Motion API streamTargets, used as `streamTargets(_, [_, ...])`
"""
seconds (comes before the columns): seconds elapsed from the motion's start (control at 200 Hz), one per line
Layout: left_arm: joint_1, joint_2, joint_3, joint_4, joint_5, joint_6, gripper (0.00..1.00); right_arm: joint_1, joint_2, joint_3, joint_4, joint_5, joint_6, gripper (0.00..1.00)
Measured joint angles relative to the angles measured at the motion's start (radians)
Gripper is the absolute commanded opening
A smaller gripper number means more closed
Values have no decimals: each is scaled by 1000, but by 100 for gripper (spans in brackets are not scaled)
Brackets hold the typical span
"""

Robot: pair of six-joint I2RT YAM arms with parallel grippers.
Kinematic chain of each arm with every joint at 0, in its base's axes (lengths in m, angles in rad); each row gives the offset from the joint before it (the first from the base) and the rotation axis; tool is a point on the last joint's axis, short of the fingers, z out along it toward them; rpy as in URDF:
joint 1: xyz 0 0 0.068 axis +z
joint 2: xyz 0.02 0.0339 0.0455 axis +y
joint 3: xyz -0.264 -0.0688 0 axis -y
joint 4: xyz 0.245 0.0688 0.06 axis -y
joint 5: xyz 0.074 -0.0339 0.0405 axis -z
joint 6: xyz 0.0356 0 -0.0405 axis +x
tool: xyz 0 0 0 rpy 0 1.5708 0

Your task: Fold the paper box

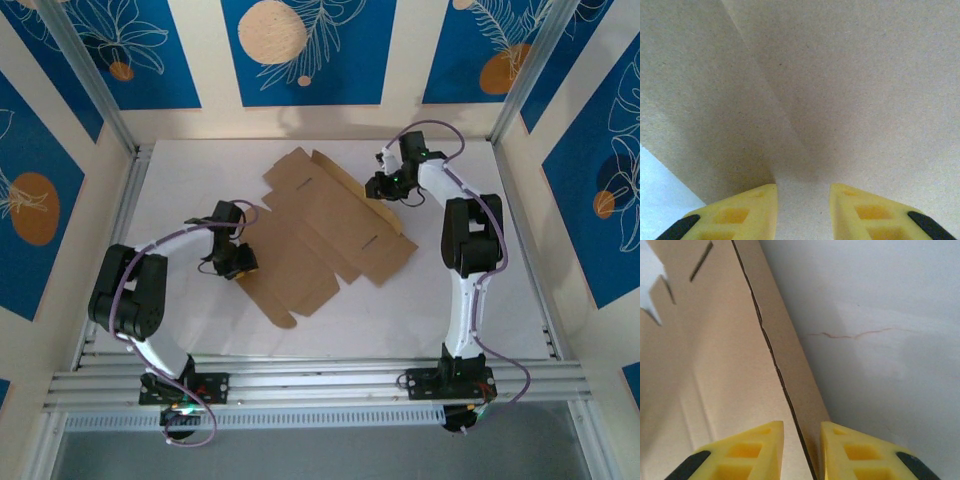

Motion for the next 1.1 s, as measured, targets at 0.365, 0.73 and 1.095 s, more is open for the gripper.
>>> streamTargets(0.365, [4, -5, 0, 2, -4, 0, 33, 41, -4, -33, 31, 216, -94, 0])
streamTargets(0.73, [18, -120, 61, -74, 2, -5, 62, 122, -197, -60, 95, 485, -219, 0])
streamTargets(1.095, [45, -331, 158, -91, 121, -75, 76, 229, -444, -90, 238, 622, -513, 0])
